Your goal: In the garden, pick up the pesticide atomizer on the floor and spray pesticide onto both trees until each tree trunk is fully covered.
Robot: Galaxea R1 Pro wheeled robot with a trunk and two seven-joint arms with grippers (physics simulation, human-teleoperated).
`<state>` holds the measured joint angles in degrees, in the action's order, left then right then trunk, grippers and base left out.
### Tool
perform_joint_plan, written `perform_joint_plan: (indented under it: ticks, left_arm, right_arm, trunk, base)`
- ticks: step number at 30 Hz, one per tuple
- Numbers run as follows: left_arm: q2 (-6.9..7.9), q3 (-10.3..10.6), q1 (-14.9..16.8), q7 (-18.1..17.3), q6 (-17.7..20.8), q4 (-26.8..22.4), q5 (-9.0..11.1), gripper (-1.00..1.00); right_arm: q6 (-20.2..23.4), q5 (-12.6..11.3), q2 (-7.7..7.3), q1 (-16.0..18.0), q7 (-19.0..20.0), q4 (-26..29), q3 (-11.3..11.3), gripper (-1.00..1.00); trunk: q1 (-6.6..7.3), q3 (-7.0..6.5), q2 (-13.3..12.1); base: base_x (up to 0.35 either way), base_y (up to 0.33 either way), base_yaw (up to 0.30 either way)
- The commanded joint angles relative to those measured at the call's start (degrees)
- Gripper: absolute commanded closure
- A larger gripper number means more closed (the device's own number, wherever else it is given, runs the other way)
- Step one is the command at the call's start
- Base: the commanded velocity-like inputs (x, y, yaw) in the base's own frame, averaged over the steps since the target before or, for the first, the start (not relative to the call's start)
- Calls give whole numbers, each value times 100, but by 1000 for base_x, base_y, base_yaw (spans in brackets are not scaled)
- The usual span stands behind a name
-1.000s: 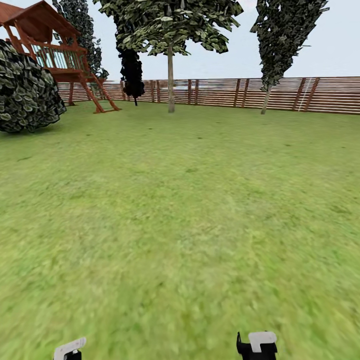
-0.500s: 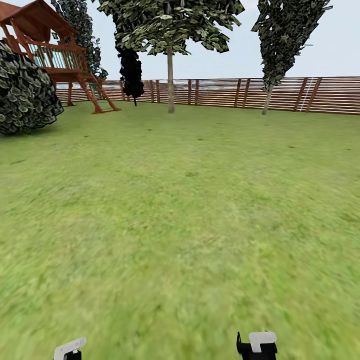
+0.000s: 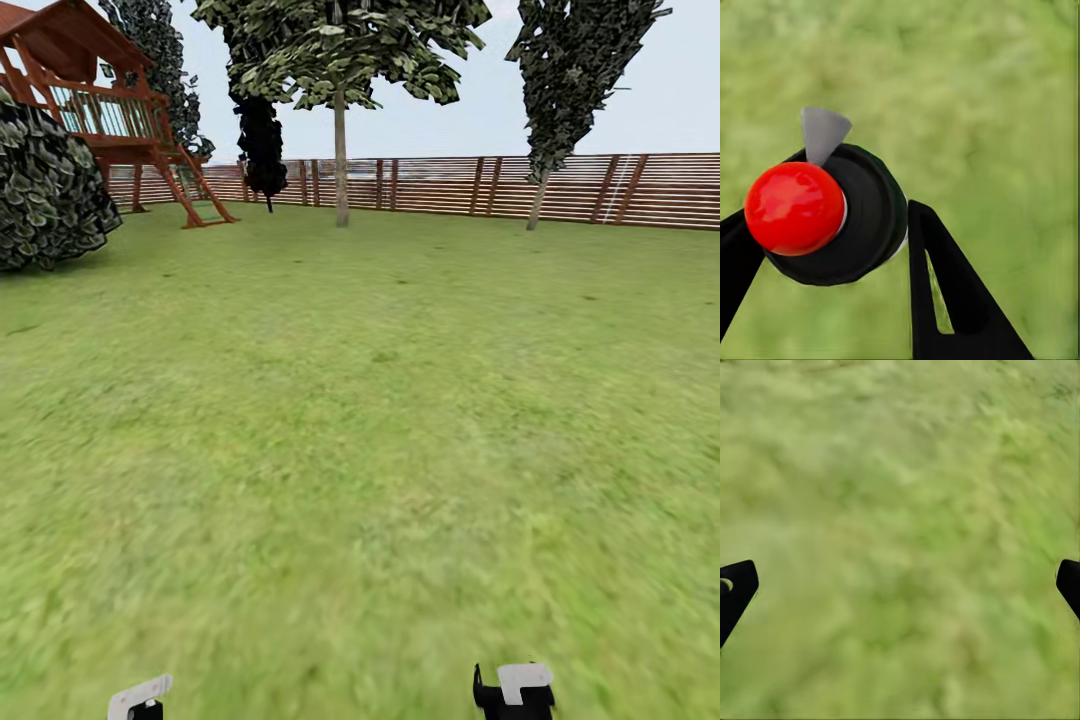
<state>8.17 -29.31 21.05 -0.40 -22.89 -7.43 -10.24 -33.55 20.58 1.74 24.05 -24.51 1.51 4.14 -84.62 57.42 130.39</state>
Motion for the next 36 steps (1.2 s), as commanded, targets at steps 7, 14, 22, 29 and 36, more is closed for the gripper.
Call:
perform_joint_plan:
  ticks: [7, 14, 22, 29, 36]
  left_arm:
    - [0, -49, 5, -4, -22, 8, -58, 100]
    - [0, -49, 5, -4, -22, 7, -58, 100]
    - [0, -49, 5, -4, -22, 10, -58, 100]
    - [0, -49, 5, -4, -22, 13, -58, 100]
    - [0, -49, 5, -4, -22, 14, -58, 100]
  right_arm:
    - [-11, 60, 4, 4, -28, -7, 43, -100]
    - [-11, 60, 6, 4, -28, -8, 43, -100]
    - [-11, 60, 9, 4, -28, -8, 43, -100]
    - [-11, 60, 10, 4, -28, -3, 43, -100]
    - [-11, 60, 10, 4, -28, -8, 43, -100]
  trunk:
    - [-3, 5, 2]
    - [-3, 5, 2]
    - [-3, 5, 2]
    - [-3, 5, 2]
    - [-3, 5, 2]
  base:
    - [342, 0, 0]
    - [342, 0, 0]
    - [342, 0, 41]
    - [342, 0, 70]
    - [342, 0, 1]
